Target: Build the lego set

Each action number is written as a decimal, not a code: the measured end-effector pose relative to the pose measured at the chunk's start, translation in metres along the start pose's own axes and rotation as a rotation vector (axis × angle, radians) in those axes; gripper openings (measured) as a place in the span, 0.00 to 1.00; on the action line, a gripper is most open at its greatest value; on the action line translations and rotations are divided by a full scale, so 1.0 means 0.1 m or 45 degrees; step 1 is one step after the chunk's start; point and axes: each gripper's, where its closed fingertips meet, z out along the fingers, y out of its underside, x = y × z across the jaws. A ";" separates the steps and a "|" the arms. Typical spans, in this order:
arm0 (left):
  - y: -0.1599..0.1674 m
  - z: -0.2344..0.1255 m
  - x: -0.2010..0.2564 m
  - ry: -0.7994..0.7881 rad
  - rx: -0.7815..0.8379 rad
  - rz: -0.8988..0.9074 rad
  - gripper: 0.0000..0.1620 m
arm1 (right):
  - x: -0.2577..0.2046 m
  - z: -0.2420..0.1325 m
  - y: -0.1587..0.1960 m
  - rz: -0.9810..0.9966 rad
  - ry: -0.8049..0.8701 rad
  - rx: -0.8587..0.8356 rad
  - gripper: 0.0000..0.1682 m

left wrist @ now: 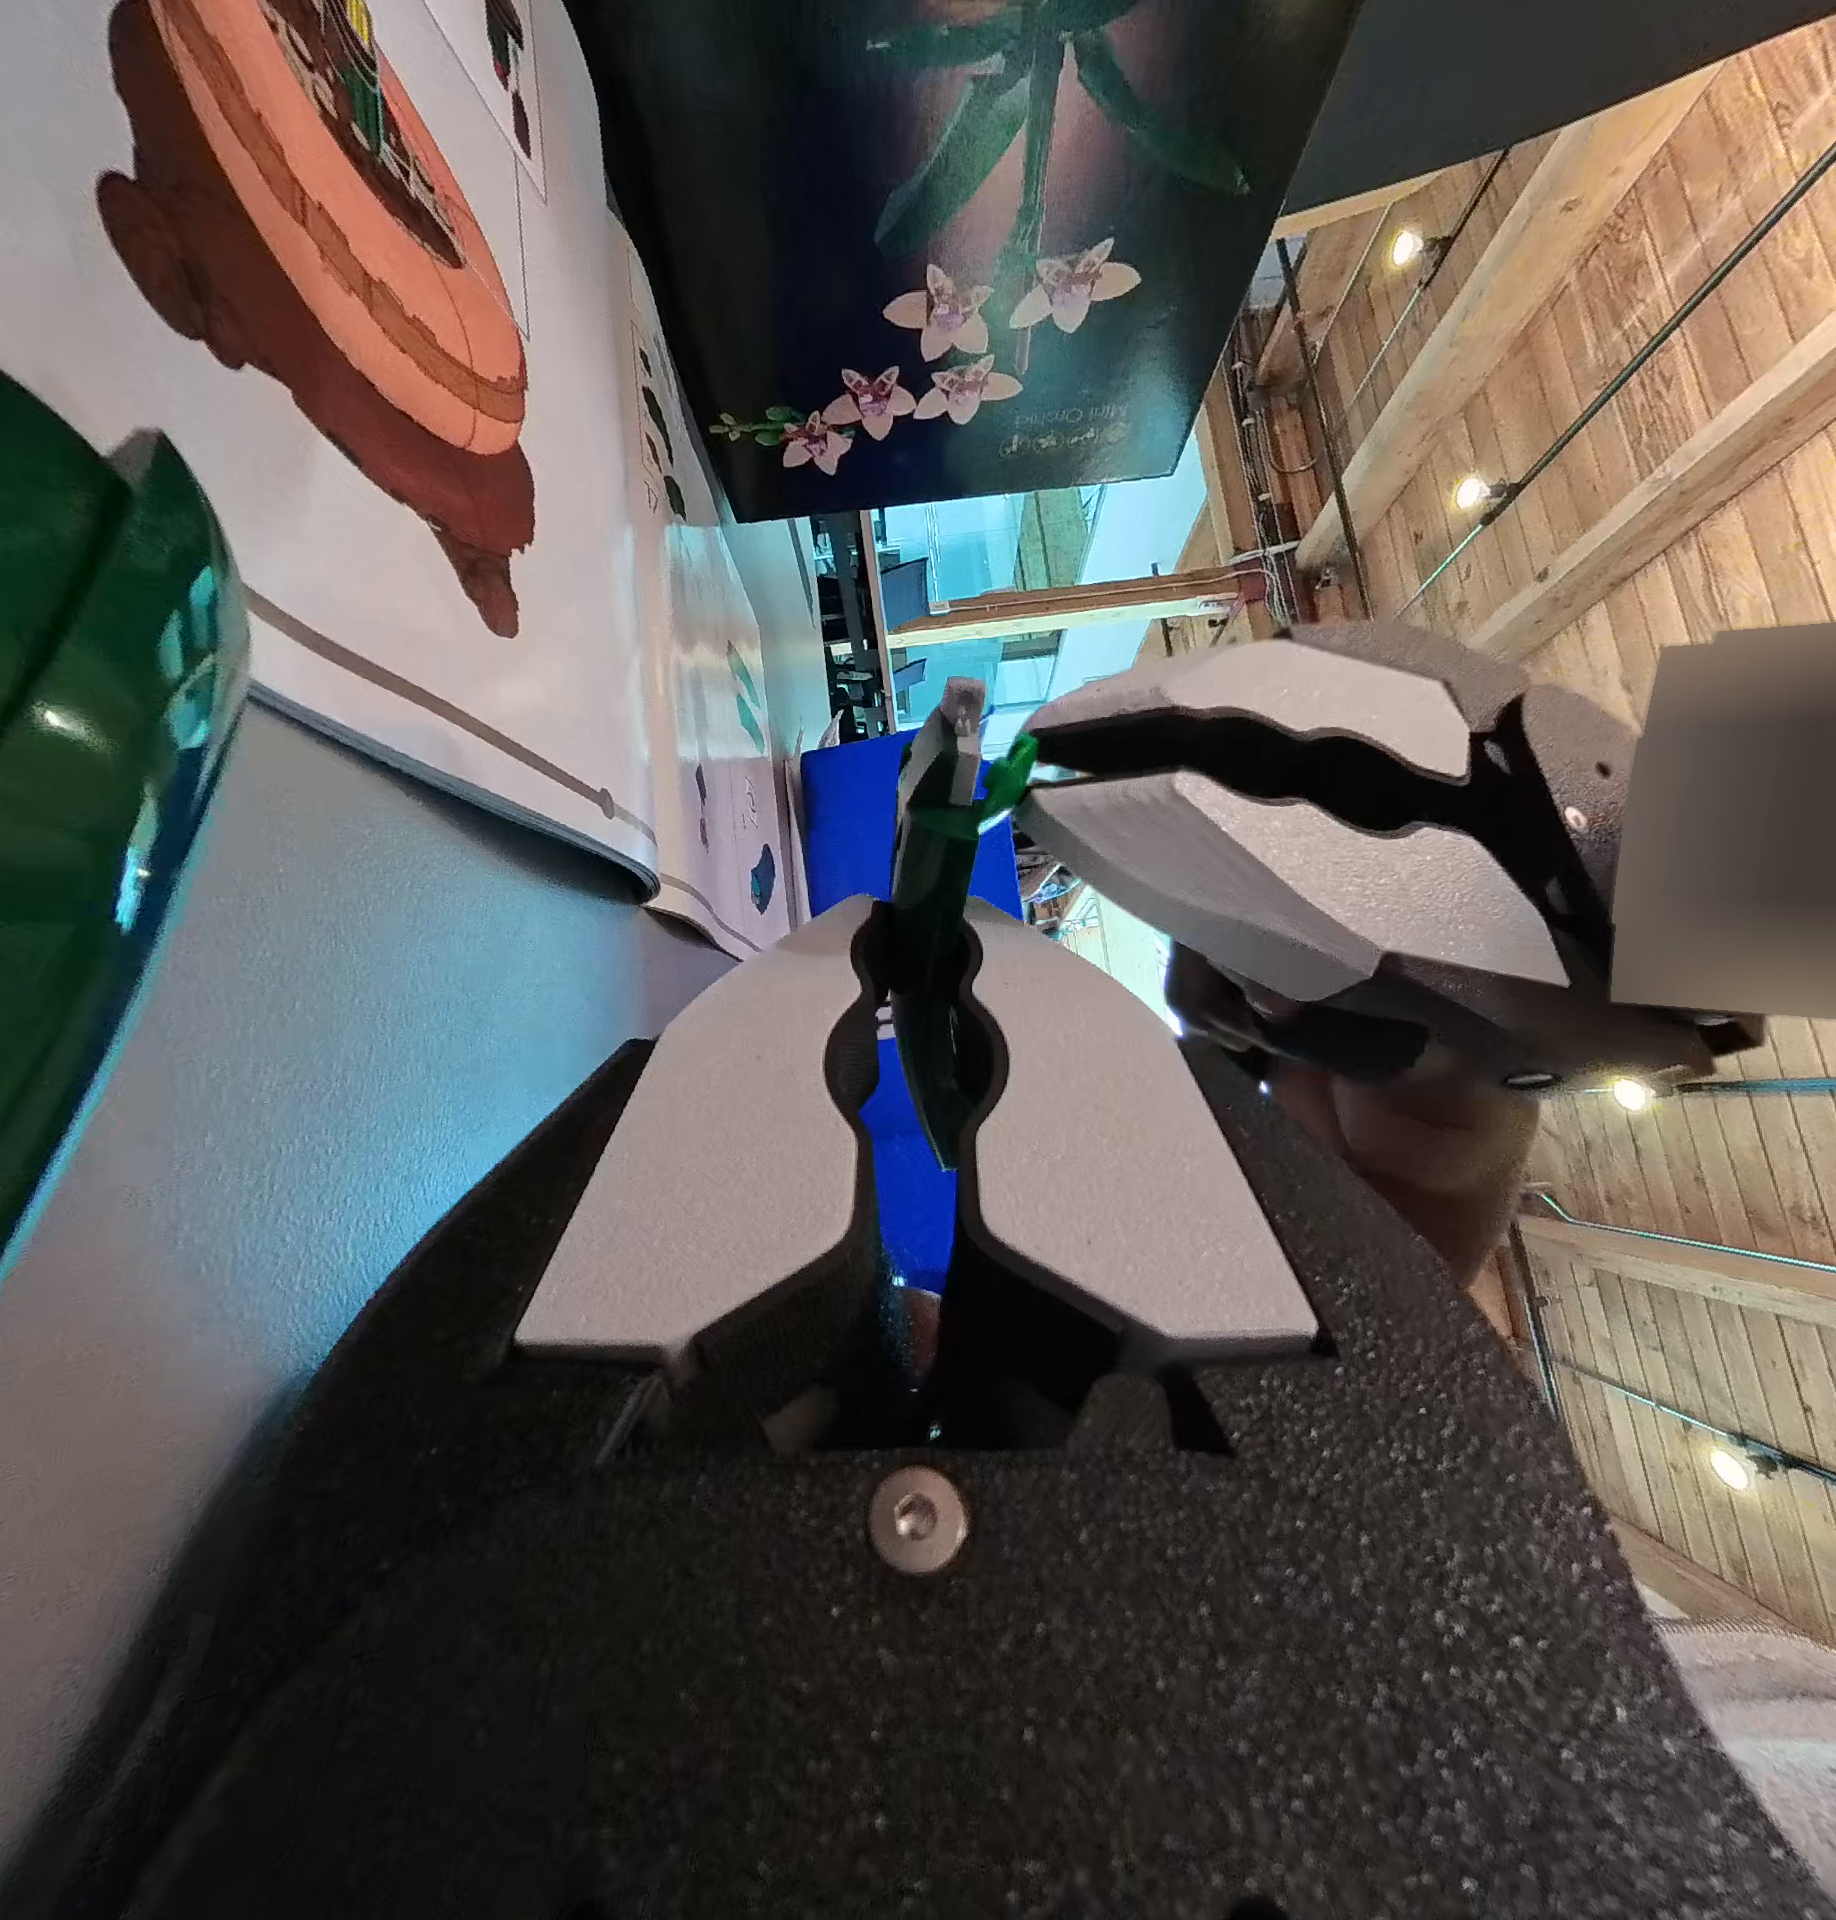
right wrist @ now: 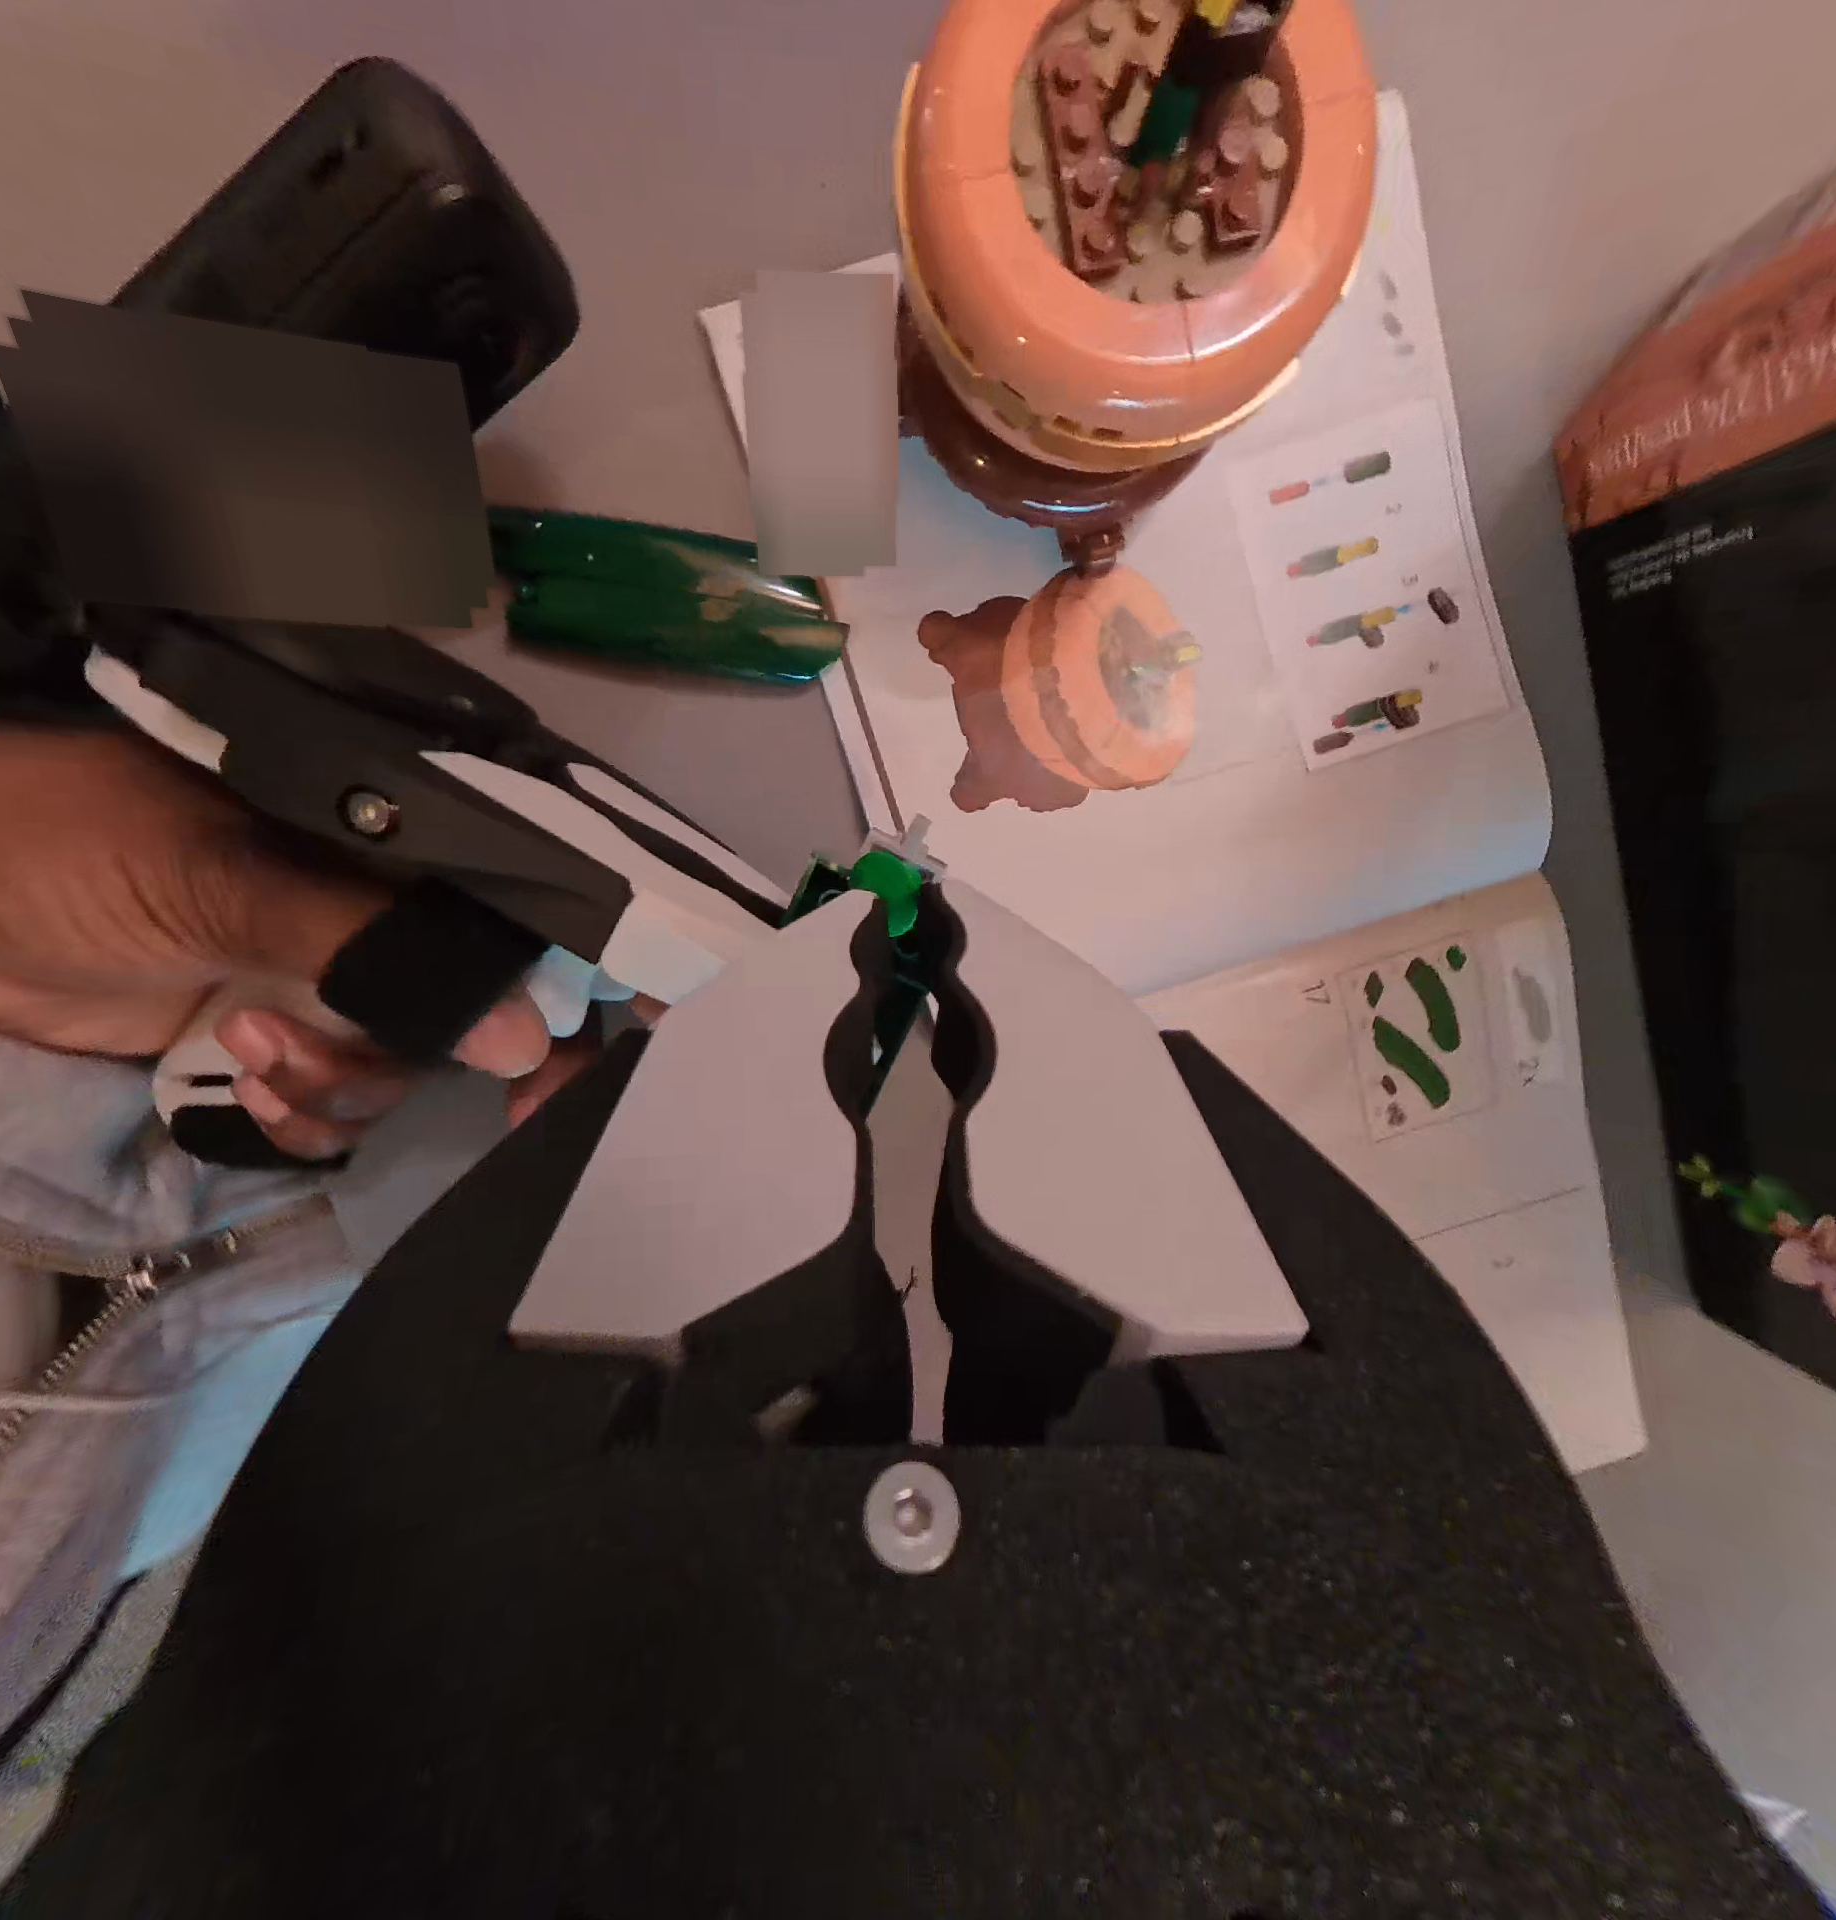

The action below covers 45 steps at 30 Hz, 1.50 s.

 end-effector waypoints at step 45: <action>0.03 0.01 0.00 0.000 -0.013 0.019 0.06 | -0.03 0.05 0.02 -0.028 -0.081 -0.006 0.07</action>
